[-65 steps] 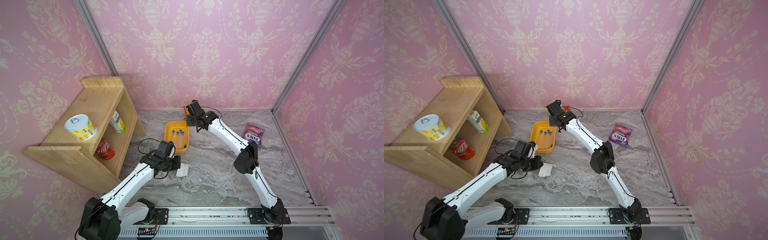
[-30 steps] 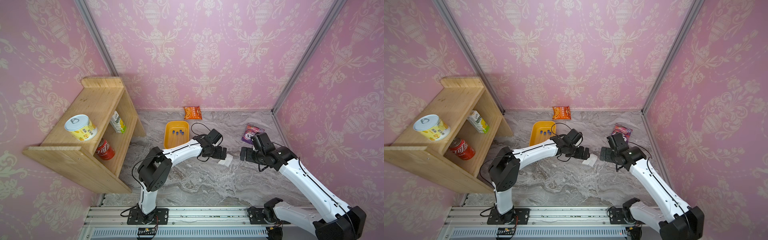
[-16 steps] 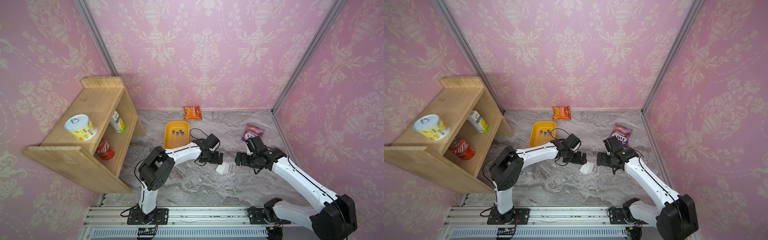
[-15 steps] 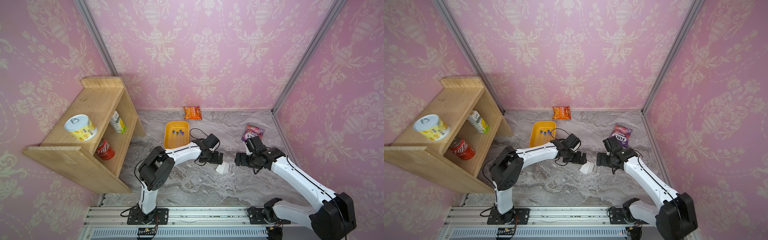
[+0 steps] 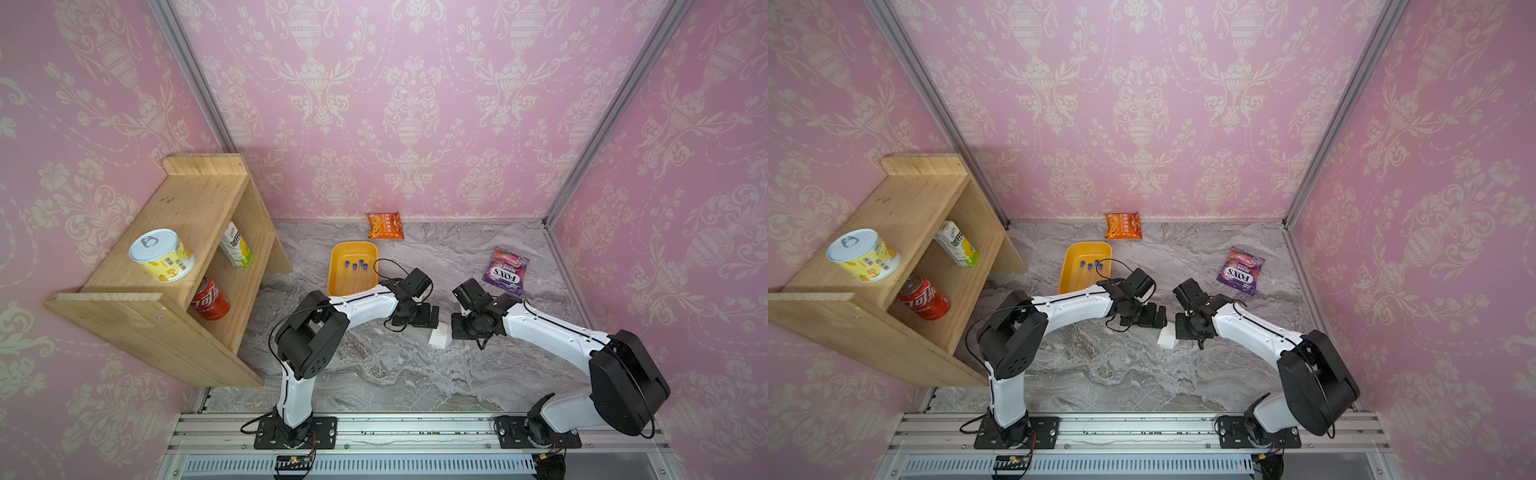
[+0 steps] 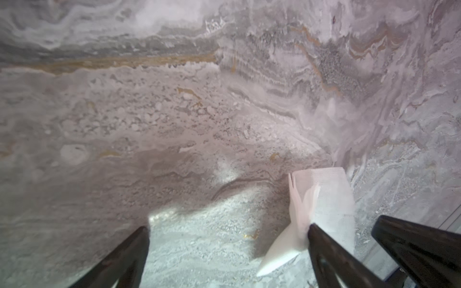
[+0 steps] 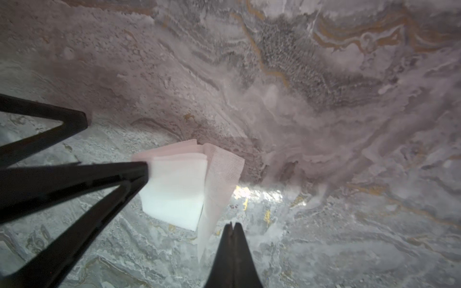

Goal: Wipe the exteriors of test tubes
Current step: Place the cleaning item at the center of the board.

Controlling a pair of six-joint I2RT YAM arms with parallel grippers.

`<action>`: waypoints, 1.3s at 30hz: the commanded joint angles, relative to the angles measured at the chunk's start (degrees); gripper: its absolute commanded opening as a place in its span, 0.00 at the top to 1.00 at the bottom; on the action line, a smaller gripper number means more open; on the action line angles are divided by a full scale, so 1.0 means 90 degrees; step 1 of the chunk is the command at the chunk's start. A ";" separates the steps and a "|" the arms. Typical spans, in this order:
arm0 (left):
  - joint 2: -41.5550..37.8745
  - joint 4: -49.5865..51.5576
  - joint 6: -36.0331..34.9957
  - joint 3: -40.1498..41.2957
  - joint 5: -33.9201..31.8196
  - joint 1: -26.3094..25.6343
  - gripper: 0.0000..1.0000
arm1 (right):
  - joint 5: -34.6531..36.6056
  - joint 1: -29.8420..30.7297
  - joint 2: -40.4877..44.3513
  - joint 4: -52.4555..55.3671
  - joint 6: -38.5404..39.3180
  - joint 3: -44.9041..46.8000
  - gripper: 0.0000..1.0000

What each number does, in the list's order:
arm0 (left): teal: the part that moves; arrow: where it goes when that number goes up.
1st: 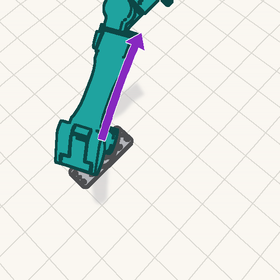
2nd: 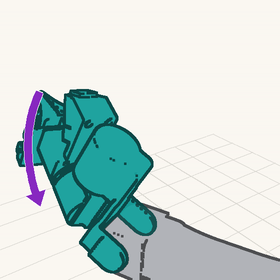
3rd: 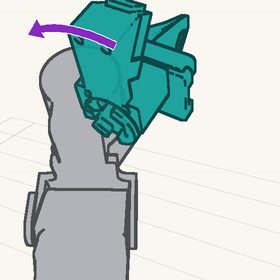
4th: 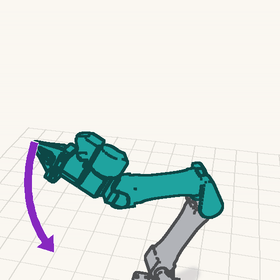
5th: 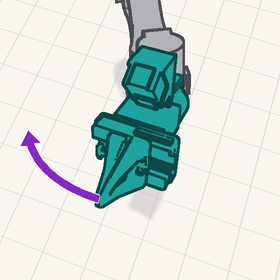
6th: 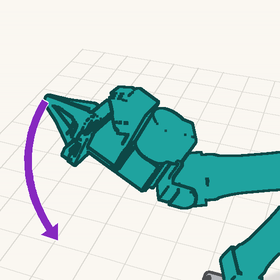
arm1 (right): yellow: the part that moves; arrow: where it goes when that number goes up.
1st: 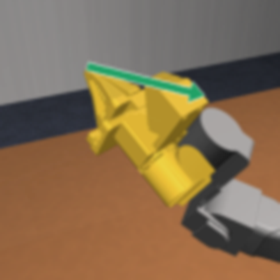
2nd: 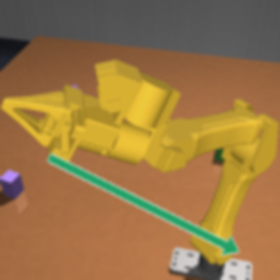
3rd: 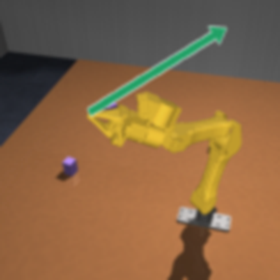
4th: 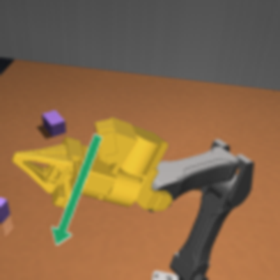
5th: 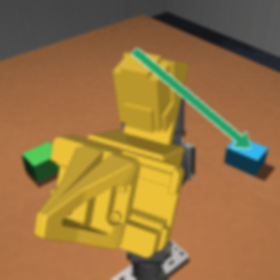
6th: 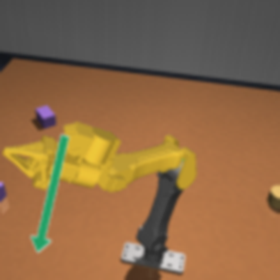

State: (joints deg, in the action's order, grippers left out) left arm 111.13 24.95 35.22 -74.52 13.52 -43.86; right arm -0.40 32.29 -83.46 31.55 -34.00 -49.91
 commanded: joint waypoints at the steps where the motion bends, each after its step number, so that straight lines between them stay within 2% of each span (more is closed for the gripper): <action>1: 0.0141 0.0055 -0.0066 0.0057 -0.0164 0.0016 0.01 | -0.0304 0.0049 -0.0262 -0.0404 -0.0344 0.0027 1.00; 16: 0.0125 -0.0046 -0.0047 0.0199 -0.0137 0.0071 0.01 | -0.0693 0.0179 -0.1249 -0.0912 -0.0568 -0.0479 1.00; 27: -0.0121 -0.0087 0.0010 0.0478 -0.0130 0.0115 0.01 | 0.0093 0.0300 -0.1735 -0.0286 -0.1243 -0.0900 1.00; 39: -0.2116 0.0050 -0.0012 0.1332 -0.0370 0.0515 0.01 | 0.0294 0.0297 -0.2091 0.0123 -0.1290 -0.1364 1.00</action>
State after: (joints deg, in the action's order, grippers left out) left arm 96.47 23.46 35.27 -63.64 11.81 -39.53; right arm 0.14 34.65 -101.82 29.47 -45.08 -61.30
